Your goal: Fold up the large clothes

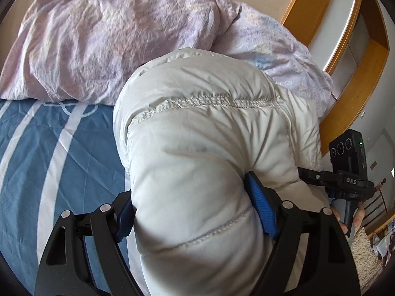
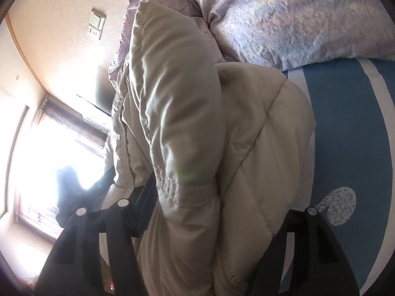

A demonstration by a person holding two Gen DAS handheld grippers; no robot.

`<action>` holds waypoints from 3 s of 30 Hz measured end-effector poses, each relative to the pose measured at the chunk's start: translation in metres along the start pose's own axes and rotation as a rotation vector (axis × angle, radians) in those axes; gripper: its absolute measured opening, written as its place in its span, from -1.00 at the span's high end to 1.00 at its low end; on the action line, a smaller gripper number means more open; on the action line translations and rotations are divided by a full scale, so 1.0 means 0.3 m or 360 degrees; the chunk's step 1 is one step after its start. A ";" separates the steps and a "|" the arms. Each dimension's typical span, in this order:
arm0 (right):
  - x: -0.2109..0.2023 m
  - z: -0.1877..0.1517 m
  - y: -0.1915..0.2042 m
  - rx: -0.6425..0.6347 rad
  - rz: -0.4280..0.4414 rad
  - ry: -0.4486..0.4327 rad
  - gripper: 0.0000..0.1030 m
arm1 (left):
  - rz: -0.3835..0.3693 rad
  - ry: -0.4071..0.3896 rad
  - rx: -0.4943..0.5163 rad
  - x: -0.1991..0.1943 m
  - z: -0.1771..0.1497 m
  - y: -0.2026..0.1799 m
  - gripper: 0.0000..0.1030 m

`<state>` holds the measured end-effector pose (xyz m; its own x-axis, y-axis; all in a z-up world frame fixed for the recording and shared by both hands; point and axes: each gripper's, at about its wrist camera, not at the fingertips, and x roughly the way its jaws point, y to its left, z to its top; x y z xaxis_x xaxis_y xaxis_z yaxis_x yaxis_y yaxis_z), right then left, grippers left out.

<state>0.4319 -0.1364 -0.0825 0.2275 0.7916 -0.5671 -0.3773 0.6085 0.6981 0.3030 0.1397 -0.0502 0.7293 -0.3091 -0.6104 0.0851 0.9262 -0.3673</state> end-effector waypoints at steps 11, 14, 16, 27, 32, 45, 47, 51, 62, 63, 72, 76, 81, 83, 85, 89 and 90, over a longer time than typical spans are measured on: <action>-0.031 -0.060 0.016 0.0090 -0.0399 -0.0075 -0.61 | 0.0120 0.0003 0.0185 0.019 -0.006 -0.017 -0.77; -0.145 -0.079 0.108 0.0000 -0.0592 -0.0279 -0.61 | 0.0206 -0.0046 0.0229 -0.050 -0.007 -0.029 -0.76; -0.233 -0.099 0.173 -0.0078 -0.0729 -0.0510 -0.61 | 0.0292 -0.0105 0.0279 -0.104 -0.011 -0.036 -0.76; -0.029 -0.063 0.294 -0.0352 -0.0984 -0.0356 0.35 | 0.0411 -0.0021 0.0444 -0.005 -0.009 -0.134 -0.76; 0.030 -0.051 0.171 -0.0213 -0.1152 -0.0252 0.30 | 0.0398 -0.0082 0.0480 -0.011 -0.006 -0.182 -0.75; -0.160 -0.207 0.255 -0.0278 -0.0890 -0.0480 0.13 | 0.0399 -0.0211 0.0541 -0.181 -0.094 -0.237 -0.75; -0.170 -0.270 0.300 -0.0372 -0.0889 -0.0482 0.13 | 0.0402 -0.0189 0.0556 -0.172 -0.110 -0.248 -0.75; -0.128 -0.350 0.330 -0.0489 -0.0995 -0.0423 0.13 | 0.0429 -0.0153 0.0597 -0.135 -0.148 -0.281 -0.75; -0.018 -0.372 0.200 -0.0448 -0.1054 -0.0294 0.11 | 0.0569 -0.0075 0.0721 0.010 -0.222 -0.322 -0.84; -0.024 -0.363 0.201 -0.0429 -0.1045 -0.0280 0.11 | 0.0585 -0.0079 0.0732 0.014 -0.229 -0.325 -0.85; -0.038 -0.308 0.186 -0.0310 -0.1004 -0.0295 0.08 | 0.0592 -0.0077 0.0724 0.017 -0.223 -0.321 -0.85; -0.029 -0.300 0.157 -0.0264 -0.0953 -0.0312 0.06 | 0.0617 -0.0089 0.0728 0.025 -0.225 -0.330 -0.86; -0.101 -0.312 0.198 -0.0190 -0.0971 -0.0358 -0.37 | 0.0609 -0.0125 0.0674 -0.005 -0.223 -0.324 -0.89; -0.133 -0.346 0.236 -0.0225 -0.1036 -0.0426 -0.66 | 0.0599 -0.0139 0.0634 -0.025 -0.225 -0.319 -0.90; -0.154 -0.366 0.259 -0.0248 -0.1086 -0.0451 -0.76 | 0.0594 -0.0150 0.0612 -0.045 -0.225 -0.319 -0.90; -0.203 -0.404 0.296 -0.0272 -0.1280 -0.0531 -0.96 | 0.0578 -0.0189 0.0600 -0.104 -0.231 -0.330 -0.93; -0.218 -0.414 0.308 -0.0281 -0.1341 -0.0550 -0.96 | 0.0574 -0.0197 0.0596 -0.118 -0.234 -0.330 -0.95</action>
<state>0.2706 -0.1388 -0.0354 0.7331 0.0817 -0.6752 -0.0906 0.9956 0.0220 0.2212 0.0438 -0.0417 0.8298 0.0499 -0.5559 0.0342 0.9896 0.1398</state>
